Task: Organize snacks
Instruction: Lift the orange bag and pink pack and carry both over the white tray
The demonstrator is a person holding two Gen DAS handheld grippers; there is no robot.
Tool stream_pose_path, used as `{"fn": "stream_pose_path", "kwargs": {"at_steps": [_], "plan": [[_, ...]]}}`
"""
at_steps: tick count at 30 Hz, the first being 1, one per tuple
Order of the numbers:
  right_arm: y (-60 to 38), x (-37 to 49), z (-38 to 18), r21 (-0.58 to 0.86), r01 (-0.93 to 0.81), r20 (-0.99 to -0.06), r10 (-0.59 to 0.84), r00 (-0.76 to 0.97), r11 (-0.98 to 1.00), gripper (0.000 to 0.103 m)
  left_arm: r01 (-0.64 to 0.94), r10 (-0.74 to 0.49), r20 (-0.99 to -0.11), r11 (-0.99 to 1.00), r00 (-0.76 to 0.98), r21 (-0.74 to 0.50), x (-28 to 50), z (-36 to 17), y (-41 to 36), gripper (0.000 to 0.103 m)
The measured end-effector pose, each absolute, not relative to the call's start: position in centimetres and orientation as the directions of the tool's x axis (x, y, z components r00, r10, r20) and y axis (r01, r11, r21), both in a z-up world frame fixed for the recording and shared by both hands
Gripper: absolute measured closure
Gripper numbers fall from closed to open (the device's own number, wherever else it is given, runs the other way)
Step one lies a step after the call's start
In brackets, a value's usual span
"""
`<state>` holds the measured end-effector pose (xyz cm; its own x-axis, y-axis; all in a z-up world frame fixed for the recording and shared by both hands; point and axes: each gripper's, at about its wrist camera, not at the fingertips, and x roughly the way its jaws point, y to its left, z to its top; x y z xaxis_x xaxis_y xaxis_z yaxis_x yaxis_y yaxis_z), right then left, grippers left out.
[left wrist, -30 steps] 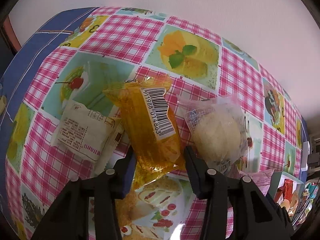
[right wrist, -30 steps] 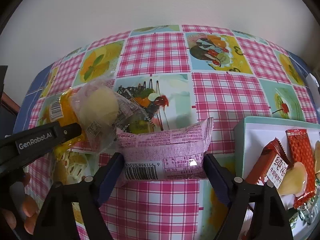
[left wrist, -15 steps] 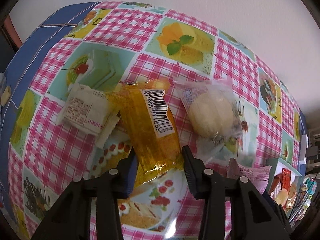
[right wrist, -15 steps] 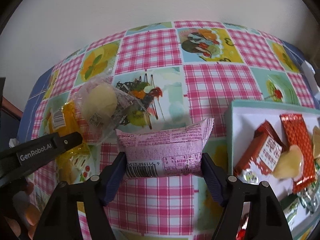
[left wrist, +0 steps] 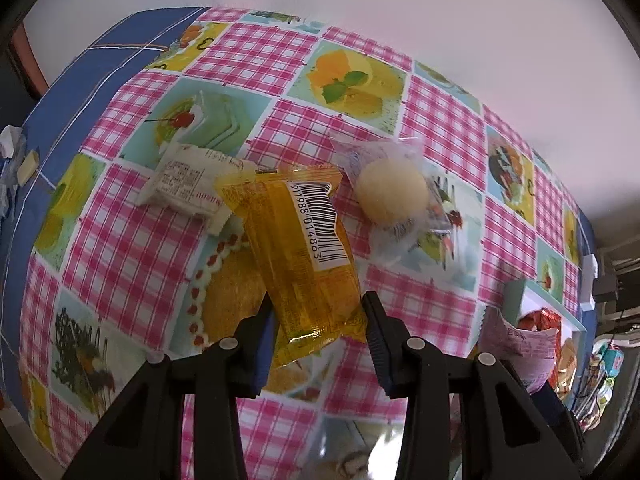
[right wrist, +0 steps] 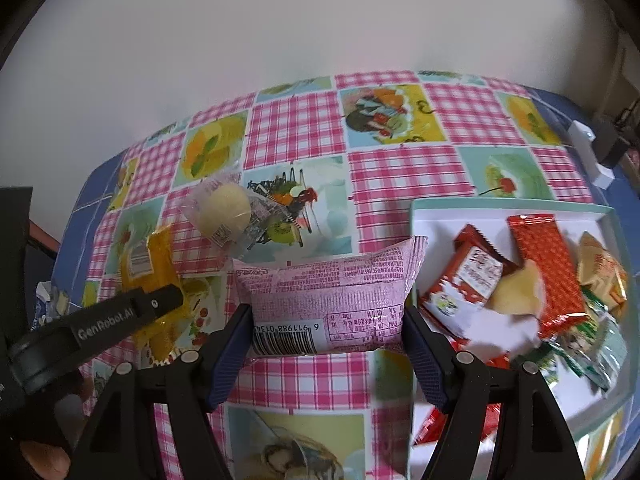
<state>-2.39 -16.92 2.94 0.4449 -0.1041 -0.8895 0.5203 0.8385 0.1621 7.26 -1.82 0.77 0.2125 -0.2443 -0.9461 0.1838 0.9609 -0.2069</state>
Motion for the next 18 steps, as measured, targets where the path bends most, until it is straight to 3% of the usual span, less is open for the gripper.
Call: {"fn": "stream_pose_path", "kwargs": {"at_steps": [18], "plan": [[-16.9,-7.7,4.3,0.127,0.576,-0.898,-0.153,0.412,0.808,0.027,0.278,-0.310,-0.913,0.931,0.265,-0.236,1.6,4.5,-4.0,0.060]]}}
